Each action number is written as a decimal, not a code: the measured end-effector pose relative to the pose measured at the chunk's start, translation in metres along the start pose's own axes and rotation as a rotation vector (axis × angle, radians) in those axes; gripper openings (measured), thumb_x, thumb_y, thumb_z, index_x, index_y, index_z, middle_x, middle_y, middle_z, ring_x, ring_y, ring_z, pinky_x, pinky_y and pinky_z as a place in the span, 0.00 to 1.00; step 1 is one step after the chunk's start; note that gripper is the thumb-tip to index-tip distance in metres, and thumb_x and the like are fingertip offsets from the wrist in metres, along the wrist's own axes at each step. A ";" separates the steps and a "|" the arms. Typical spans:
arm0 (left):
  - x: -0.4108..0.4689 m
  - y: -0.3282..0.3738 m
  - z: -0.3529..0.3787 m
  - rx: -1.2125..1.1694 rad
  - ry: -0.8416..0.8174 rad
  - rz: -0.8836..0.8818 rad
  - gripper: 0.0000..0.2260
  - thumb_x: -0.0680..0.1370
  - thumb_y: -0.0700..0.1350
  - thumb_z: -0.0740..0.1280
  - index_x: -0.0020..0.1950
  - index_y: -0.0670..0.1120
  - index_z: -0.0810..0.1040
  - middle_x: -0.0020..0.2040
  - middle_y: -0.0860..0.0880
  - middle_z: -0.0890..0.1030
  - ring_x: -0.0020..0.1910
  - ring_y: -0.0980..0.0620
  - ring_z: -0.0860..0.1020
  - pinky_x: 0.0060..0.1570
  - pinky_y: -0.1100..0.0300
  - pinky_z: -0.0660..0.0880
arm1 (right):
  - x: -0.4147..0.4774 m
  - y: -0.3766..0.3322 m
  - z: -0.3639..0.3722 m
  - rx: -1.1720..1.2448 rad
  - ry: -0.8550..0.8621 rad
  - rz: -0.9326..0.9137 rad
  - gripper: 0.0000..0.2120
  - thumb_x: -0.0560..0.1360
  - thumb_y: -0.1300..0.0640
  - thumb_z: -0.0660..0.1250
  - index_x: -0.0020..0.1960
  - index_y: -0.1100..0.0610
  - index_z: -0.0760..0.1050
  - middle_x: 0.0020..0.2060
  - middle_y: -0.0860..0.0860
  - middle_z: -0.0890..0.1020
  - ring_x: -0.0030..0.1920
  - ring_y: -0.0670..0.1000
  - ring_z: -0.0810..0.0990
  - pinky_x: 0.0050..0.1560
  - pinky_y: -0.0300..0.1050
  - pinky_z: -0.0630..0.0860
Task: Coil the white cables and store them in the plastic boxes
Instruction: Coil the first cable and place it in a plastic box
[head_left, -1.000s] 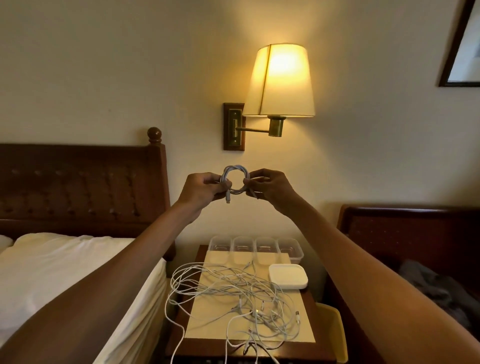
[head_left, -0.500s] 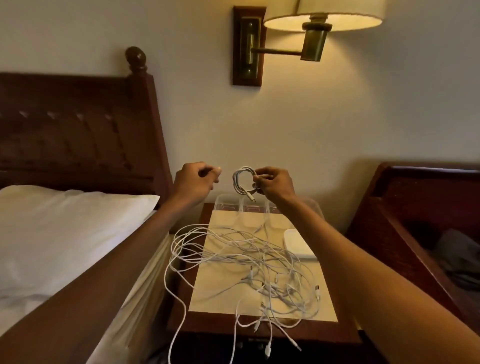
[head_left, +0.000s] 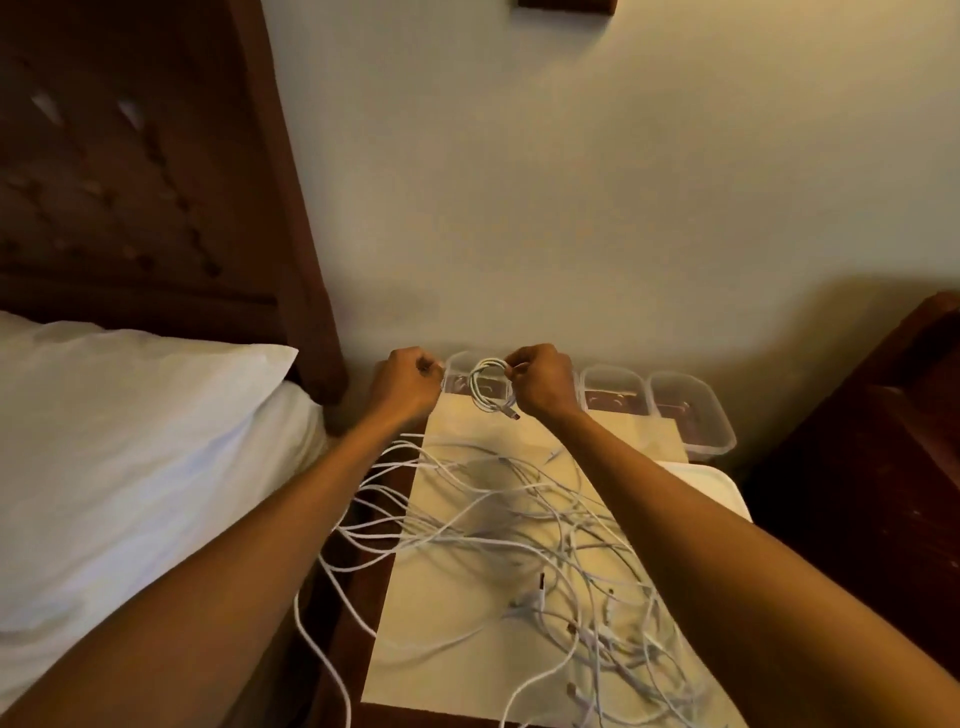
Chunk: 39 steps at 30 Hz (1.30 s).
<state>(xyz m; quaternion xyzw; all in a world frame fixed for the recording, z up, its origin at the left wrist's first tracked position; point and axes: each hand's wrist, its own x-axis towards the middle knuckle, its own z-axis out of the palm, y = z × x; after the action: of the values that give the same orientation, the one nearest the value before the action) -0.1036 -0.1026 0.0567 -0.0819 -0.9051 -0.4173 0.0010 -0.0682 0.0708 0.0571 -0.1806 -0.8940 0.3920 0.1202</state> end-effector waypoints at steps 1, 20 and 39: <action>0.007 -0.005 0.007 0.020 0.002 -0.016 0.08 0.80 0.46 0.66 0.51 0.44 0.83 0.50 0.45 0.84 0.51 0.43 0.81 0.50 0.54 0.76 | 0.009 0.001 0.008 -0.028 -0.016 -0.002 0.09 0.76 0.65 0.68 0.56 0.62 0.82 0.50 0.58 0.84 0.48 0.57 0.83 0.50 0.49 0.81; 0.063 -0.068 0.059 -0.084 -0.143 -0.130 0.12 0.81 0.46 0.63 0.48 0.46 0.85 0.42 0.45 0.85 0.43 0.44 0.83 0.50 0.49 0.81 | 0.073 0.011 0.089 -0.495 -0.168 -0.066 0.21 0.72 0.54 0.75 0.60 0.62 0.76 0.55 0.60 0.79 0.53 0.61 0.79 0.53 0.52 0.76; 0.058 -0.073 0.060 -0.161 -0.125 -0.089 0.08 0.82 0.44 0.65 0.48 0.47 0.83 0.35 0.46 0.83 0.29 0.52 0.80 0.40 0.56 0.83 | 0.069 0.022 0.093 -0.655 -0.460 -0.357 0.26 0.70 0.53 0.76 0.67 0.54 0.76 0.60 0.54 0.81 0.59 0.56 0.78 0.61 0.47 0.75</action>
<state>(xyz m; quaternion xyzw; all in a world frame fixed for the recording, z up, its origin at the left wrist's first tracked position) -0.1677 -0.0952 -0.0330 -0.0674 -0.8696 -0.4825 -0.0806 -0.1587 0.0522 -0.0161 0.0401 -0.9918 0.0909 -0.0801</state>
